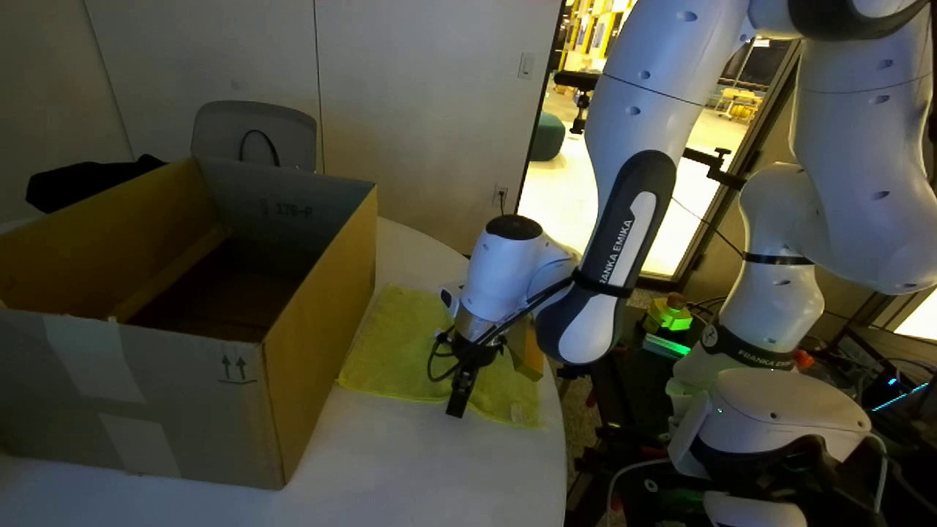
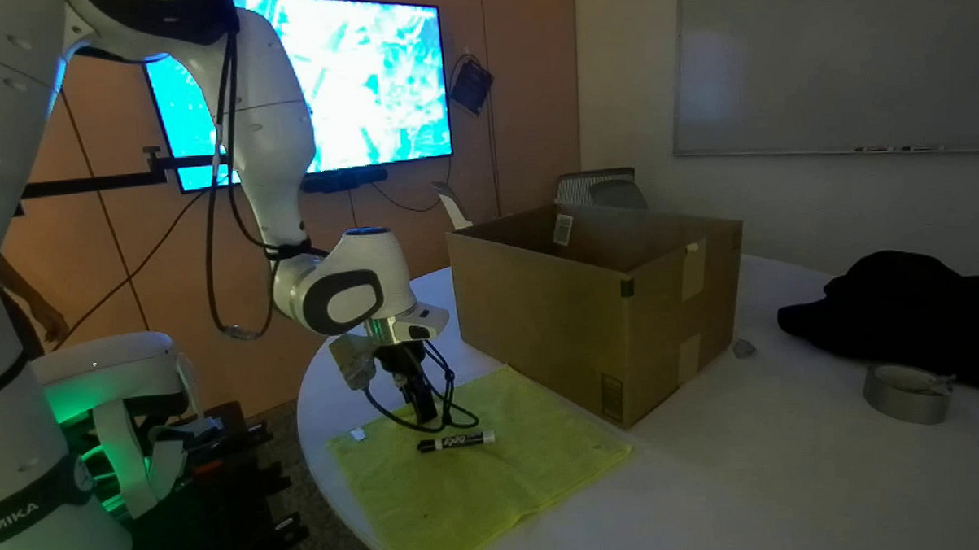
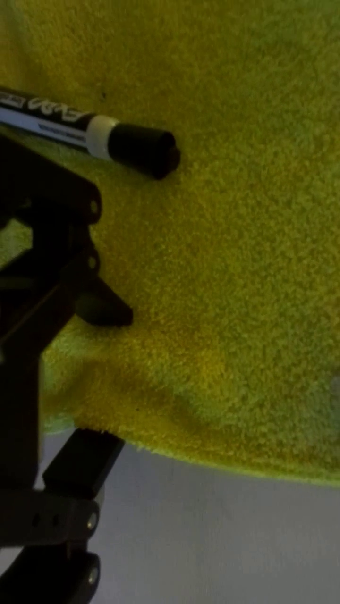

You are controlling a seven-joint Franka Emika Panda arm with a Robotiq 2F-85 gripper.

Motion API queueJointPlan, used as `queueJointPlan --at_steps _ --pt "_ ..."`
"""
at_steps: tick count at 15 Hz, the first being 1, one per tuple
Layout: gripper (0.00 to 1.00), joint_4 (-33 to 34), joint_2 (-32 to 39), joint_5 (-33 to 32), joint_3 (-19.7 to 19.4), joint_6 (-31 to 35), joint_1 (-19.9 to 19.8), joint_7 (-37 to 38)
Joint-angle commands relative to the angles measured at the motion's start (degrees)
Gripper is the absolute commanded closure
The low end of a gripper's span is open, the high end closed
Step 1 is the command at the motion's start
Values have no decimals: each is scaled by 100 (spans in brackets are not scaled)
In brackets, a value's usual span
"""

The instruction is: Put the marker on the yellow cloth, then fold it and put it in the box

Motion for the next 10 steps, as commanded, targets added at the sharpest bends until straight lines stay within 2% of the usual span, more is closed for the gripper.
queueJointPlan --at_steps 1,3,6,7,8,9,10 --pt "61 126 140 65 18 -2 -59 -165" --pt "58 102 106 58 -39 10 -9 -158" --pt "60 33 16 49 -216 21 132 -105" --pt "64 -12 -41 50 -242 38 131 -108" --pt "79 -60 -102 68 -305 39 162 -75" --pt "89 -119 -166 74 -314 82 129 -83" --pt "92 -157 -211 81 -305 99 82 -100"
